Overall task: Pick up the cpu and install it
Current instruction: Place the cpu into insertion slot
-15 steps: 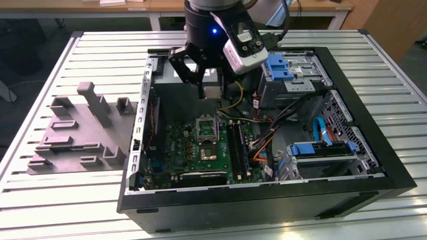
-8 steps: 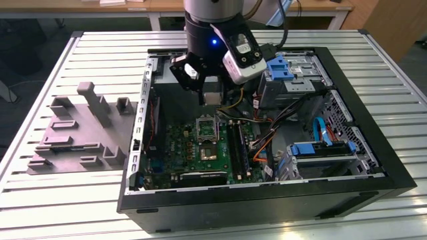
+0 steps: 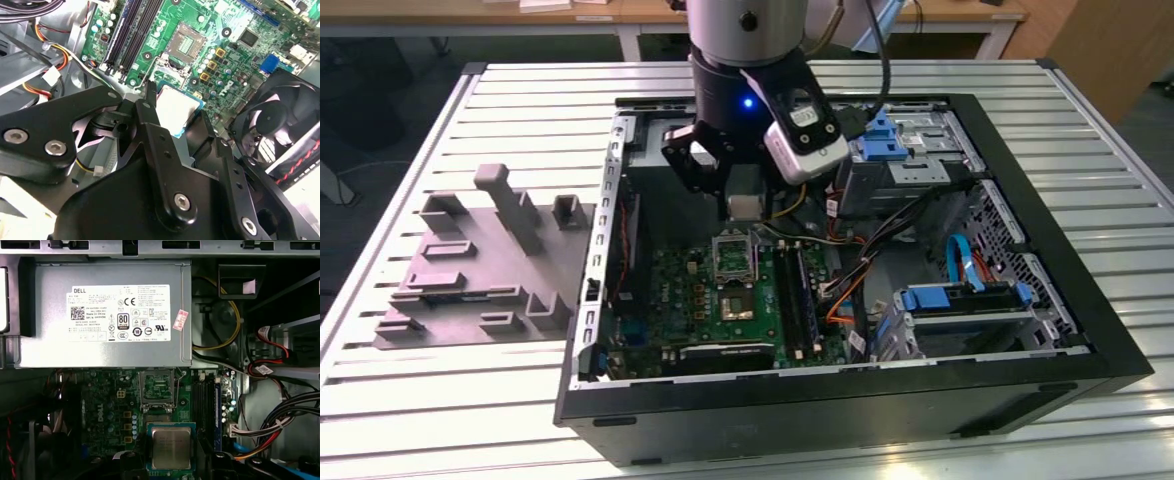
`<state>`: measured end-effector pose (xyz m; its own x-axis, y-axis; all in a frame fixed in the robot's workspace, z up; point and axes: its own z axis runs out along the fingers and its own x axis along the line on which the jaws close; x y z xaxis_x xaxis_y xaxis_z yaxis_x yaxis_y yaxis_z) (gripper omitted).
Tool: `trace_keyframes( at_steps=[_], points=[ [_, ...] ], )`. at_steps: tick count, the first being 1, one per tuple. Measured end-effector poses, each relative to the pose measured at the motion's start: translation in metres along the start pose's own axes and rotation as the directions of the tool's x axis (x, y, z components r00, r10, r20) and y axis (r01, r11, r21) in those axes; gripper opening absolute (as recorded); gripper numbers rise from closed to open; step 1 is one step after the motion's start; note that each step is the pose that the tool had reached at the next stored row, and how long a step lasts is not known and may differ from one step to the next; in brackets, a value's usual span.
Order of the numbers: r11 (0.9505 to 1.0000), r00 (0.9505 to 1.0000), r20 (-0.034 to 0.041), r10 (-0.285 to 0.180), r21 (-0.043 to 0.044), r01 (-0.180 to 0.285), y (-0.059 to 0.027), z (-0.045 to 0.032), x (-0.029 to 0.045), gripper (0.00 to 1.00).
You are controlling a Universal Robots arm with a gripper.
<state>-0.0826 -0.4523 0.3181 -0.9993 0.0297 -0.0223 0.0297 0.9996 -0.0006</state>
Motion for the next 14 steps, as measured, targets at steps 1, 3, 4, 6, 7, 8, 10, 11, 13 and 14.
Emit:
trace_keyframes(
  at_steps=[1,3,4,6,7,8,10,11,13,14],
  points=[
    [1.0000,1.0000,0.0000,0.000,0.0000,0.000,0.0000,0.0018,0.0000,0.47],
    [1.0000,1.0000,-0.0001,0.000,-0.0001,0.000,0.0000,0.0054,0.0001,0.47],
    [1.0000,1.0000,-0.0002,0.000,-0.0001,0.000,0.0000,0.0072,0.0001,0.47],
    [1.0000,1.0000,-0.0004,0.000,0.0000,0.000,0.0000,0.0110,0.0002,0.47],
    [1.0000,1.0000,-0.0005,0.000,0.0000,0.000,0.0000,0.0127,0.0003,0.47],
    [1.0000,1.0000,-0.0005,0.000,-0.0001,0.000,0.0000,0.0142,0.0003,0.47],
    [1.0000,1.0000,-0.0006,0.000,0.0000,0.000,0.0000,0.0153,0.0003,0.47],
    [1.0000,1.0000,-0.0007,0.000,0.0001,0.000,0.0000,0.0154,0.0003,0.47],
    [1.0000,1.0000,-0.0006,0.000,-0.0001,0.000,0.0000,0.0161,0.0003,0.47],
    [1.0000,1.0000,-0.0006,0.000,-0.0002,0.000,0.0000,0.0161,0.0003,0.47]
  ],
)
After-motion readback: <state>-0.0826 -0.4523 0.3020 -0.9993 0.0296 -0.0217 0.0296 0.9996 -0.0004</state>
